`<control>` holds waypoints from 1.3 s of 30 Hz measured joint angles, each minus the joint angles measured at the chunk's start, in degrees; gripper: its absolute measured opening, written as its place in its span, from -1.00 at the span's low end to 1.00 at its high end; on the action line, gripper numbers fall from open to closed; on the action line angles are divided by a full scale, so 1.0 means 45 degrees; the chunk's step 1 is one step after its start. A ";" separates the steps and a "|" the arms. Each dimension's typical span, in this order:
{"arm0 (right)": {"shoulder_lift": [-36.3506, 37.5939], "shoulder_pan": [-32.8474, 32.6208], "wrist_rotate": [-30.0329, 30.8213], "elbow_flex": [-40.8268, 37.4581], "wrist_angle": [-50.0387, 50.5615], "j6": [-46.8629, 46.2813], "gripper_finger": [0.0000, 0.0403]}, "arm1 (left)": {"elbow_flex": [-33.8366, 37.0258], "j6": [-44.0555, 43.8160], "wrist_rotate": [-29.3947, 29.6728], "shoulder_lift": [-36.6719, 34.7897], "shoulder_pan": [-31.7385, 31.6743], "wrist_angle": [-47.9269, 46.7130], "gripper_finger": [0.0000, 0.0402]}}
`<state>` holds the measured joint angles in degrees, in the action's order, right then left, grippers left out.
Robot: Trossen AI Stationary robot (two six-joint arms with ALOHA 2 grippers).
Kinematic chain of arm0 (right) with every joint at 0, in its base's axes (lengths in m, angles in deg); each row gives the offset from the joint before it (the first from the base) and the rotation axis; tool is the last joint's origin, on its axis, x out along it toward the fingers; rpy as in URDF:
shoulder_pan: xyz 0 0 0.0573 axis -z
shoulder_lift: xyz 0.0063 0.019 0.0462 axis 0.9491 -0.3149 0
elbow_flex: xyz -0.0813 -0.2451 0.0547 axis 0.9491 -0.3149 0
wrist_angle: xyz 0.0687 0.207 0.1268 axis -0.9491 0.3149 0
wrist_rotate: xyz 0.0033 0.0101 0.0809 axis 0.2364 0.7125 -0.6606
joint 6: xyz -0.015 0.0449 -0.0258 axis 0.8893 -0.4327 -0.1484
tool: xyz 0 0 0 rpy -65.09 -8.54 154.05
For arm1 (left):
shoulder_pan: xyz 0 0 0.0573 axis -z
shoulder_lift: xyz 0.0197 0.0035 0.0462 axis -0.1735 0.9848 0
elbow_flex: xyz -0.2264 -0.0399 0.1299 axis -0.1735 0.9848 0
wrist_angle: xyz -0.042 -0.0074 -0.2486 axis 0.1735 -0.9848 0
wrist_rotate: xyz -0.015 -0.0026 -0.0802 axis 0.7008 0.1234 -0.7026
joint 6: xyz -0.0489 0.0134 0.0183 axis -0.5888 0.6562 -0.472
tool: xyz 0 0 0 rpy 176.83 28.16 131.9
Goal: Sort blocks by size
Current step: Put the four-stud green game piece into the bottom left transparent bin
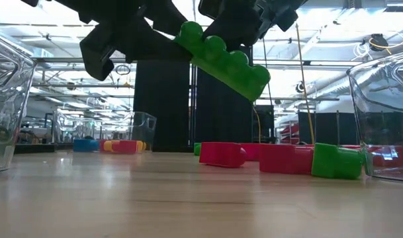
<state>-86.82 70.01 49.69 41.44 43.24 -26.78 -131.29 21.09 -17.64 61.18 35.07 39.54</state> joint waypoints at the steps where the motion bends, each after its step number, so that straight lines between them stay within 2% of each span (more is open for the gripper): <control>1: 0.0000 0.0000 -0.0005 0.0000 0.0002 0.0005 -0.63 | 0.0004 -0.0112 0.0000 0.0000 0.0002 -0.0004 -0.22; 5: 0.0000 0.0000 -0.0010 0.0000 0.0060 0.0239 -0.63 | 0.0005 -0.0453 0.0019 0.0000 0.0005 -0.0026 -0.33; 14: 0.0121 0.0049 0.0324 0.0015 0.0341 0.0340 -0.53 | 0.0005 -0.2032 0.0461 -0.0068 0.0071 -0.0240 -0.35; 18: 0.0575 0.0039 0.1797 0.0015 0.1001 0.0764 -0.45 | 0.0005 -0.2697 0.1018 -0.0087 0.0105 -0.0366 -0.35; 23: 0.1635 0.0189 0.4317 -0.0005 0.3634 0.1535 -0.43 | 0.0002 -0.4194 0.1314 -0.0386 0.0252 -0.0788 -0.33; 28: 0.2776 0.0160 0.5955 -0.0005 0.5877 0.1146 -0.43 | 0.0005 -0.7379 0.2388 -0.1311 0.0929 -0.2501 -0.32; 32: 0.3243 -0.0072 0.6144 -0.0005 0.6703 0.0690 -0.43 | -0.0006 -1.0788 0.2590 -0.2568 0.1764 -0.4682 -0.32; 36: 0.3231 -0.0473 0.6415 -0.0051 0.6737 0.0468 -0.43 | -0.0005 -1.4583 0.2303 -0.4046 0.2702 -0.6781 -0.32; 39: 0.2922 -0.0925 0.7529 -0.0405 0.6626 0.0628 -0.43 | -0.0010 -1.7632 0.1178 -0.5155 0.3239 -0.8230 -0.32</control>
<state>-73.68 65.85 83.57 39.61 73.06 -23.96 -131.33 -58.26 -12.34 37.98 49.65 2.51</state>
